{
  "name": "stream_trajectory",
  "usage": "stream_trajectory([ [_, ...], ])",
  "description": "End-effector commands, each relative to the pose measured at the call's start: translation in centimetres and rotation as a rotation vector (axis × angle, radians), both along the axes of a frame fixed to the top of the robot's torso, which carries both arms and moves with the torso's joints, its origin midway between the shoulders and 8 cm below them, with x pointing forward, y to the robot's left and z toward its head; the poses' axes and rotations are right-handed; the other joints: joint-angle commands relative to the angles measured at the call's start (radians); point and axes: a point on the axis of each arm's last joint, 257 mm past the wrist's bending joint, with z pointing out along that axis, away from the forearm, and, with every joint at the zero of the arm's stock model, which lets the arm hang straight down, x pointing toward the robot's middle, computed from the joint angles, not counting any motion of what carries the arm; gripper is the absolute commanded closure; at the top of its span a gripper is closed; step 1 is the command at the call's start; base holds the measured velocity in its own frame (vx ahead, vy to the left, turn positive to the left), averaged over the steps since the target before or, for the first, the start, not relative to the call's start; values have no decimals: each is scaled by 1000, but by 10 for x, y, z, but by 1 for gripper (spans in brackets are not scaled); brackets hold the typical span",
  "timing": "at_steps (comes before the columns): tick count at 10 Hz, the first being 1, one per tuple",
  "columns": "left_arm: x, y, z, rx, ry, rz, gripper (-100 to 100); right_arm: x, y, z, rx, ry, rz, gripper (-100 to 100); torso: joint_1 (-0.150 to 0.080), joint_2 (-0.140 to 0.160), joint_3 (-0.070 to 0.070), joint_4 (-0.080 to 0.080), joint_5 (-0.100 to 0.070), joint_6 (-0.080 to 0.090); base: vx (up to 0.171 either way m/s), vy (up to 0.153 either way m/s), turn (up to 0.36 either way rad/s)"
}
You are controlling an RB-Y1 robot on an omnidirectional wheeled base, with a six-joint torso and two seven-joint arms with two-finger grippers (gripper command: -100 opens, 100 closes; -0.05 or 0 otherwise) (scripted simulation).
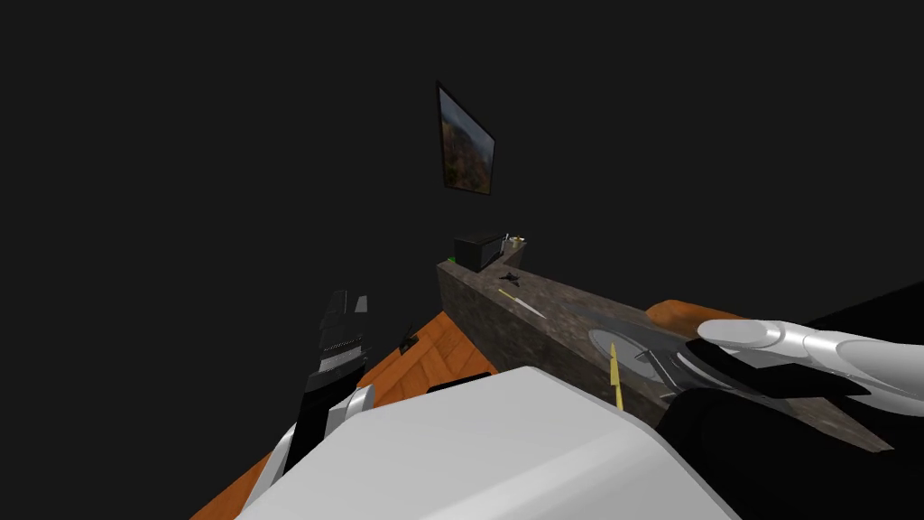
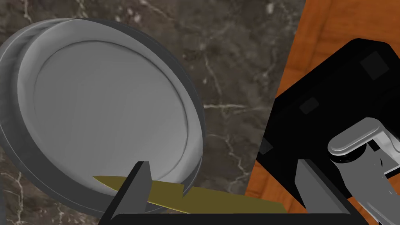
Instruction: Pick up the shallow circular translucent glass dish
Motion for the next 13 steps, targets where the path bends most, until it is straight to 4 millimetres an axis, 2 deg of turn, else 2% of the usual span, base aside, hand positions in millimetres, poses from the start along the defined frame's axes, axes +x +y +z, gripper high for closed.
stream_trajectory([
  [1,0,0,0,0,0,0,0,-16,9,-7,27,32,-5,-100,0,0,0,0,0,0,91,-144,101],
  [2,0,0,0,0,0,0,0,-8,6,-4,15,19,-2,-100,1,0,0,0,0,0,43,-61,29],
  [3,0,0,0,0,0,0,0,-9,6,-5,17,21,-3,0,5,2,1,0,1,0,8,-13,0],
  [4,0,0,0,0,0,0,0,-21,7,-14,15,19,-15,-100,9,5,3,1,2,1,18,-8,96],
  [5,0,0,0,0,0,0,0,-21,7,-14,15,19,-15,-100,10,5,3,1,2,0,17,-7,48],
  [7,0,0,0,0,0,0,0,-39,9,-28,14,18,-34,-100,10,5,3,1,2,1,21,-8,88],
  [8,0,0,0,0,0,0,0,-35,8,-25,17,19,-29,-100,10,5,3,1,2,0,11,-5,22],
  [9,0,0,0,0,0,0,0,-35,8,-26,15,18,-29,100,11,5,3,1,3,1,0,0,0],
  [13,0,0,0,0,0,0,0,-36,9,-27,17,20,-31,100,10,5,3,2,3,-1,-1,1,-6],
])
